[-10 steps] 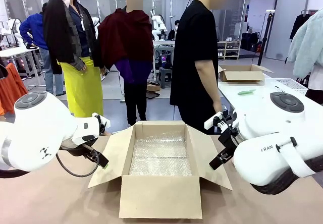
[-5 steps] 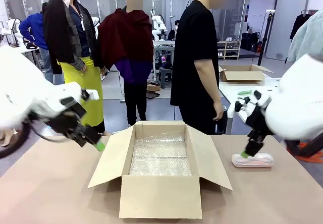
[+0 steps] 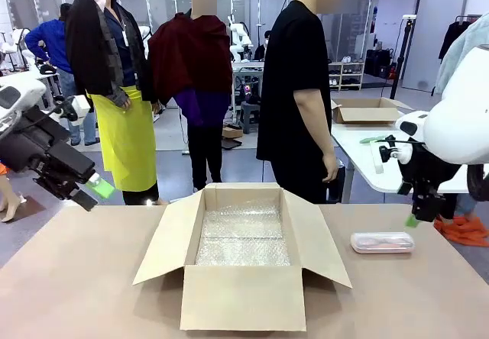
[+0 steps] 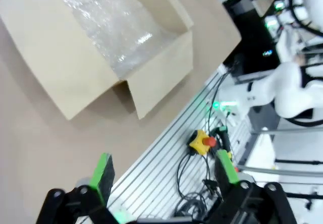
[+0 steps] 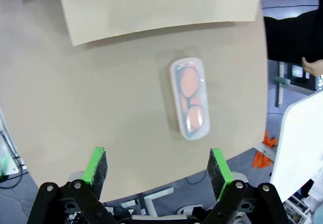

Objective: Pack the glasses set securely to prepare it for shipping.
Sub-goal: Place the Glasses case inside the Package Box.

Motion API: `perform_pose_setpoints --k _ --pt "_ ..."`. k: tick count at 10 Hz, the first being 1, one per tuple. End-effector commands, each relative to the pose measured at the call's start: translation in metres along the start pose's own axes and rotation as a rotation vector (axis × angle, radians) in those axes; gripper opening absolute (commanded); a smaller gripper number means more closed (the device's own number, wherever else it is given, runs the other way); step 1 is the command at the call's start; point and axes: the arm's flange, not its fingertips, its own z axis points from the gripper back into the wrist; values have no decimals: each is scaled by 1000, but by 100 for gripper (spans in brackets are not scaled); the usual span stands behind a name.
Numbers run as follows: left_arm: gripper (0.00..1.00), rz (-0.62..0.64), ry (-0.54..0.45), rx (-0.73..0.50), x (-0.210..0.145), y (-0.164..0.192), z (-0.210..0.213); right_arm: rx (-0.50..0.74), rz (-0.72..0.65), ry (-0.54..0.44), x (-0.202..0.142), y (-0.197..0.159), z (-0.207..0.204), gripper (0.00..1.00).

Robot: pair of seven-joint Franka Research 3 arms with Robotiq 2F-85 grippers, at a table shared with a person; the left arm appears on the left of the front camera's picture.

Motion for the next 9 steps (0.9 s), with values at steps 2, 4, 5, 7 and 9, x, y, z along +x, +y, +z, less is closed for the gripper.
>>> perform_pose_setpoints --k 2,4,5,7,9 --pt "100 -22 28 10 2 -9 -7 26 -3 10 1 8 0 100" --pt "100 -22 28 10 2 -9 -7 4 -2 12 0 1 -2 100" --pt "100 -22 28 10 2 -9 -7 47 12 76 10 -24 -18 100" --pt "100 -22 28 10 2 -9 -7 145 58 76 20 -54 -59 100" --pt "100 -22 28 10 2 -9 -7 159 51 84 22 -64 -89 100"
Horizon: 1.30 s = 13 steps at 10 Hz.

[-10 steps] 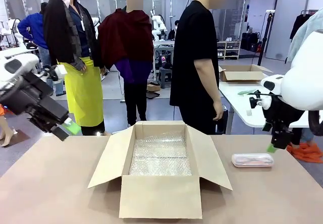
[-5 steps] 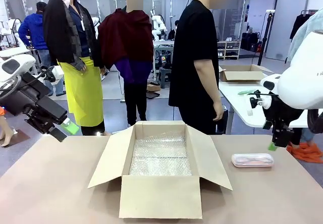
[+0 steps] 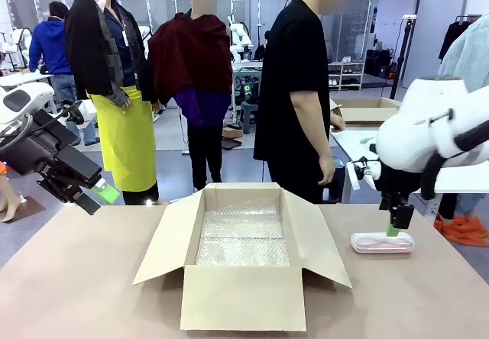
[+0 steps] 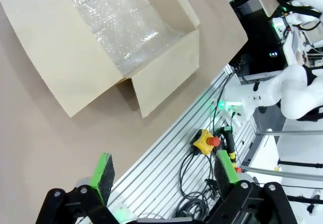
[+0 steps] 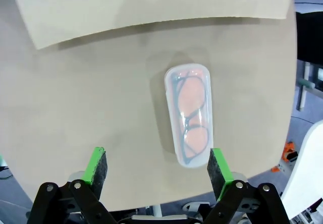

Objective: Pack the glasses set securely to prepare it for shipping.
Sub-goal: Place the Glasses case inside the Package Box.

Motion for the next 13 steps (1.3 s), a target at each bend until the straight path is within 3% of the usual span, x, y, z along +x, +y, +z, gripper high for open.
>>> perform_pose_setpoints --k 1,8,13 --pt "100 -27 0 -26 1 0 3 16 43 7 0 -17 -9 100" --pt "100 -27 0 -26 1 0 3 59 93 -69 -53 -59 -88 100" --pt "100 -27 0 -26 1 0 3 94 100 -80 -52 -72 -109 100"
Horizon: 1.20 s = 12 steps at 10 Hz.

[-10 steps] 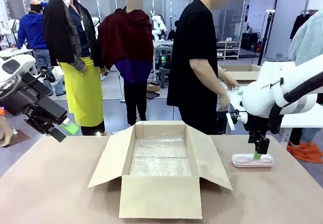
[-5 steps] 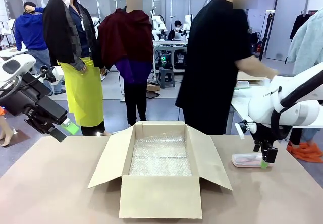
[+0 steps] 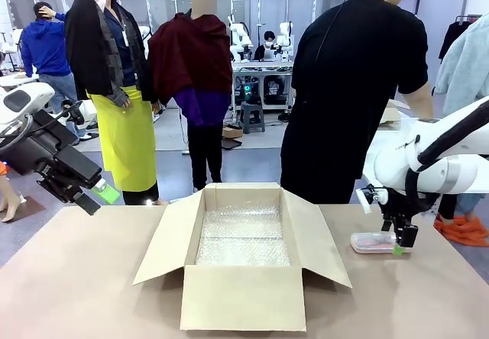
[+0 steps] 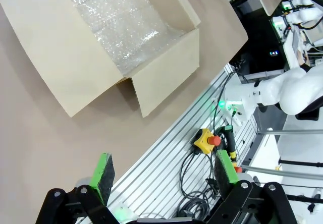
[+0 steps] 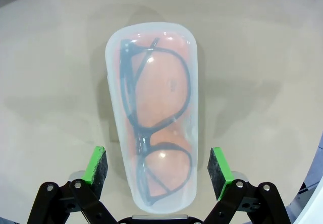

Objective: Pack the glasses set securely to prepare it for shipping.
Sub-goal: Place the Glasses case inside the Package Box.

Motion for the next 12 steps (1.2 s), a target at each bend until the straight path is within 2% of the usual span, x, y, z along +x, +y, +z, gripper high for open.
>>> perform_pose_setpoints --k 1,3,4,5,6,7,8,10,12 --pt "100 -22 -3 -27 1 0 3 12 8 -29 1 -7 -4 100" --pt "100 -22 -3 -27 1 0 3 15 13 -29 5 -7 -5 96" --pt "100 -22 -3 -27 1 0 3 13 19 -14 7 -6 -7 80" --pt "100 -22 -3 -27 1 0 3 15 21 -13 8 -6 -7 76" --pt "100 -22 -3 -27 1 0 3 17 20 -11 8 -6 -8 60" --pt "100 -22 -3 -27 1 0 3 16 16 -10 8 -6 -8 56" --pt "100 -22 -3 -27 1 0 3 15 16 -13 8 -5 -6 40" --pt "100 -22 -3 -27 1 0 3 15 17 -15 11 -2 9 36" --pt "100 -22 -3 -27 1 0 3 18 12 20 28 0 55 36"
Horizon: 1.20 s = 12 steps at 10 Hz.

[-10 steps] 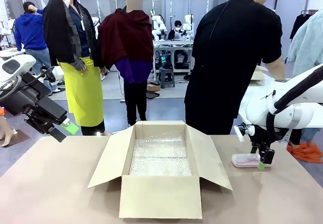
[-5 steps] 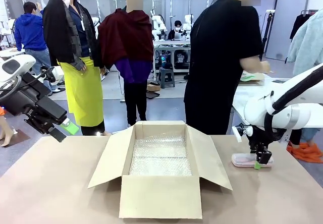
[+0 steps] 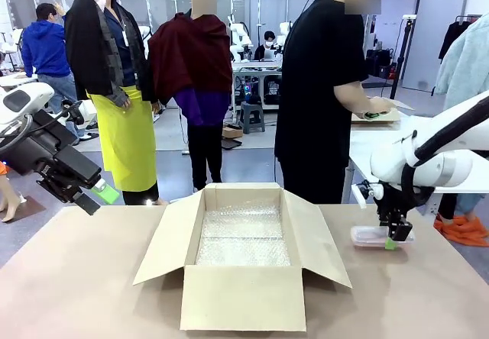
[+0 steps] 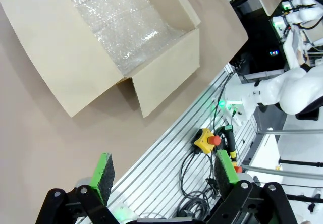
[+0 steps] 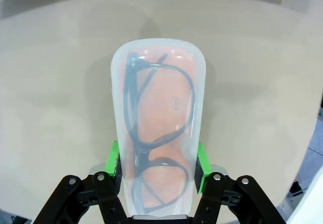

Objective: Pack the glasses set securely to prepare it for shipping.
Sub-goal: Place the Glasses case inside the Package Box.

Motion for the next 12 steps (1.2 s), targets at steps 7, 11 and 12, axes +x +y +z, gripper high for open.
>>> perform_pose_setpoints --k 7,11,12 --pt "100 -21 -4 -28 1 -1 2 33 27 119 173 -17 128 36" --pt "100 -21 -4 -28 1 -1 2 29 5 136 333 -26 96 36" --pt "100 -21 -4 -28 1 -1 2 22 29 123 355 -29 82 36"
